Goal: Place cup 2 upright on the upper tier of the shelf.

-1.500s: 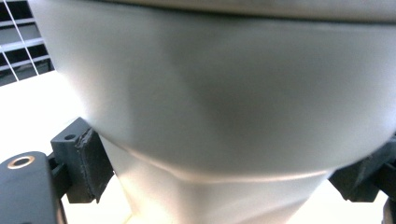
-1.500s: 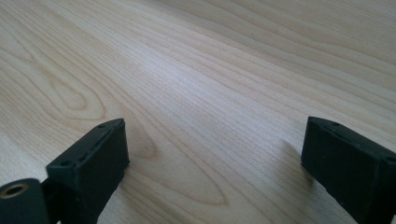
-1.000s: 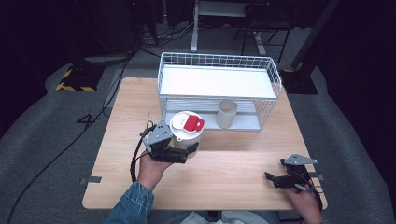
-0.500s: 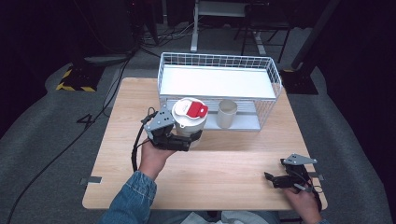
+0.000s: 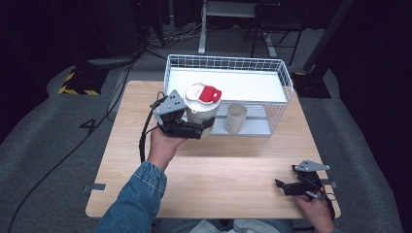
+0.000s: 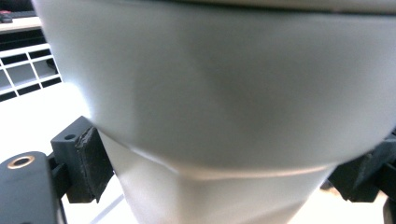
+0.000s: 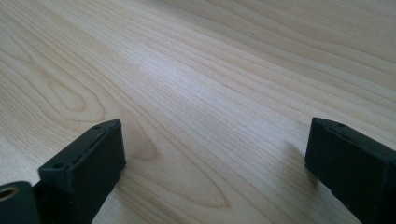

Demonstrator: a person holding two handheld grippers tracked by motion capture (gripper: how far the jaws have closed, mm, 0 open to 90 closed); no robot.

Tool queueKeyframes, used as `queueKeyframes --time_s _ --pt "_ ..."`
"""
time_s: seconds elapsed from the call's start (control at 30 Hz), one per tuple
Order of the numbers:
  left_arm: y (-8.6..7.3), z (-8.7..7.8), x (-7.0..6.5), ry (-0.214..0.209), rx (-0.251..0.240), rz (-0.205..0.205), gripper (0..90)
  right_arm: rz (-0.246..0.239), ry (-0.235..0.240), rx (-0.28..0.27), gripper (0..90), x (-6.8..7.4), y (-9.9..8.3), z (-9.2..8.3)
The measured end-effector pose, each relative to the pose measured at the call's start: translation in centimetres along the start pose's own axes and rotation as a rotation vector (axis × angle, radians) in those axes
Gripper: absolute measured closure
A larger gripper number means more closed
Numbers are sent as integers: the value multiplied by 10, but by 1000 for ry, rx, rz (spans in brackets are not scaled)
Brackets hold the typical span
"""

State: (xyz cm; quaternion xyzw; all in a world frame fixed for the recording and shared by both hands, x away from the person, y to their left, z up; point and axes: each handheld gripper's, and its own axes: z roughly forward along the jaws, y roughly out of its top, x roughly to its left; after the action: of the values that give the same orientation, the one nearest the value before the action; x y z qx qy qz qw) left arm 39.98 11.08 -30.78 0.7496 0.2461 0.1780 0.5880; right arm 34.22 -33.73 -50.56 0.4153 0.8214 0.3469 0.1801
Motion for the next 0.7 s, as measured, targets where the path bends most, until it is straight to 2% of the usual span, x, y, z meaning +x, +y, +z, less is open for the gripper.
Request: queueKeyframes --time_s 0.37,0.7 --pt "30 16 9 41 -16 7 110 0 1 0 51 0 0 0" --pt "51 38 21 88 -28 2 110 -10 12 -1 51 1 0 0"
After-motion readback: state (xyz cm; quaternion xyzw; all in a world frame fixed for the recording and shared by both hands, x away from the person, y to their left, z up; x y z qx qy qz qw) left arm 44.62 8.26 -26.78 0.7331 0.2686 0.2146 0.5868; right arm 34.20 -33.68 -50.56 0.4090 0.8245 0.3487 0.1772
